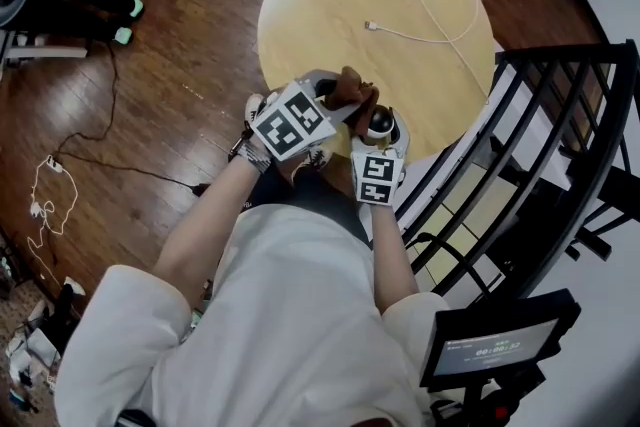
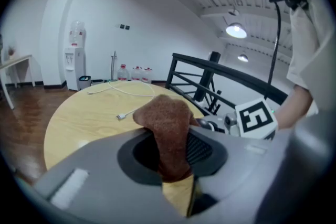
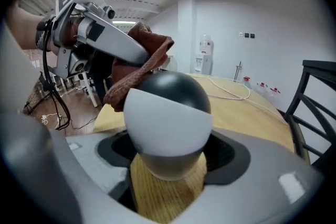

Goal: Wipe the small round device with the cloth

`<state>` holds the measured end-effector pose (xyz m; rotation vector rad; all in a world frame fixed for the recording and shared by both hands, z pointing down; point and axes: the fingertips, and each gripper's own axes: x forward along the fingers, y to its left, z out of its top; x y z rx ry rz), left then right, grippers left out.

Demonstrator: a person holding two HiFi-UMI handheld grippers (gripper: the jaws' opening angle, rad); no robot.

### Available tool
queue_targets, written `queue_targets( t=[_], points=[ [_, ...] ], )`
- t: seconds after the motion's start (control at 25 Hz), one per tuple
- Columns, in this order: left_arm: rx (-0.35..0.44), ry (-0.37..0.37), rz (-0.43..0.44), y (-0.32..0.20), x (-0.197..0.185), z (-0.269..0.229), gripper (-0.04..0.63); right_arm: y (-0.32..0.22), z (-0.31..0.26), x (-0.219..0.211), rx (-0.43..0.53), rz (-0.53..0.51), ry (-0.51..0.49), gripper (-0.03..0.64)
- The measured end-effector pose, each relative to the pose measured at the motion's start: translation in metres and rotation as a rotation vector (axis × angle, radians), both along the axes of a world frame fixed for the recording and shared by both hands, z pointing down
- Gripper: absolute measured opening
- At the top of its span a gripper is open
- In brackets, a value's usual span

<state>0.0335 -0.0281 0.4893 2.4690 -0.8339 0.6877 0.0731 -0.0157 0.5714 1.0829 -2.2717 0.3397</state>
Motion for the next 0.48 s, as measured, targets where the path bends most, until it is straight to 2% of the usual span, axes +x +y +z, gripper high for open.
queue_targets(
  t=[0.32,0.48],
  points=[
    [-0.014,-0.112,0.072,0.005,0.032,0.027,0.106,0.002,0.001,0.004,0.014,0.015,-0.029,0.365],
    [0.002,-0.165,0.077,0.004,0.031,0.039,0.104,0.003,-0.002,0.002,0.030,-0.021,-0.027,0.365]
  ],
)
